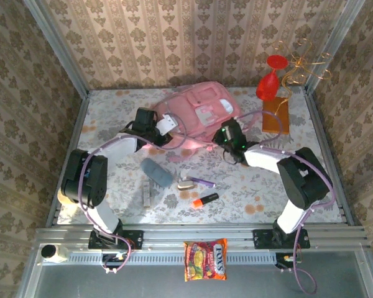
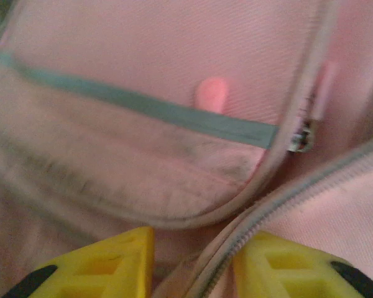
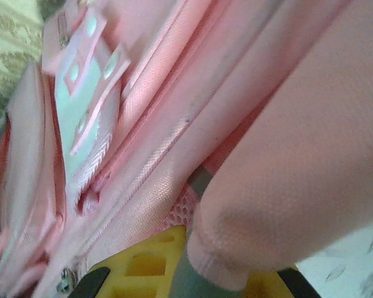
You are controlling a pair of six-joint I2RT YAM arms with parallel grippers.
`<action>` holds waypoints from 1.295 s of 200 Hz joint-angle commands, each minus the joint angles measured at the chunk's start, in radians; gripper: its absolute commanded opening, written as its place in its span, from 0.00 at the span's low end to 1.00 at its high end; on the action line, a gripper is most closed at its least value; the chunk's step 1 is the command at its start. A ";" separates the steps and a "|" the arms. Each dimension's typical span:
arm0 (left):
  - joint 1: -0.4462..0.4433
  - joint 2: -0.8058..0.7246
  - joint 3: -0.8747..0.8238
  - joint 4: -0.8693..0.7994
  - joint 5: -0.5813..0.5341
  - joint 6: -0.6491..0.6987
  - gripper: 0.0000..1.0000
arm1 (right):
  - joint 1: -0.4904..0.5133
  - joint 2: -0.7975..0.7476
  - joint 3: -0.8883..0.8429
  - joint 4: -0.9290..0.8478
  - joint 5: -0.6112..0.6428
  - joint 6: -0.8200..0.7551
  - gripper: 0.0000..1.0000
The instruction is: Pack books, pencil case, and school supplies into a backpack
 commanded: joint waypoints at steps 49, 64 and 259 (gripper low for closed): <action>0.029 -0.266 -0.096 0.012 -0.267 -0.567 0.60 | 0.158 -0.007 0.074 -0.158 -0.028 -0.172 0.40; -0.002 -0.306 -0.102 0.003 -0.200 -0.624 0.60 | 0.146 -0.083 0.050 -0.233 0.017 -0.261 0.43; -0.288 0.174 0.219 -0.298 -0.112 -0.688 0.27 | -0.095 0.048 -0.014 -0.070 -0.316 -0.265 0.29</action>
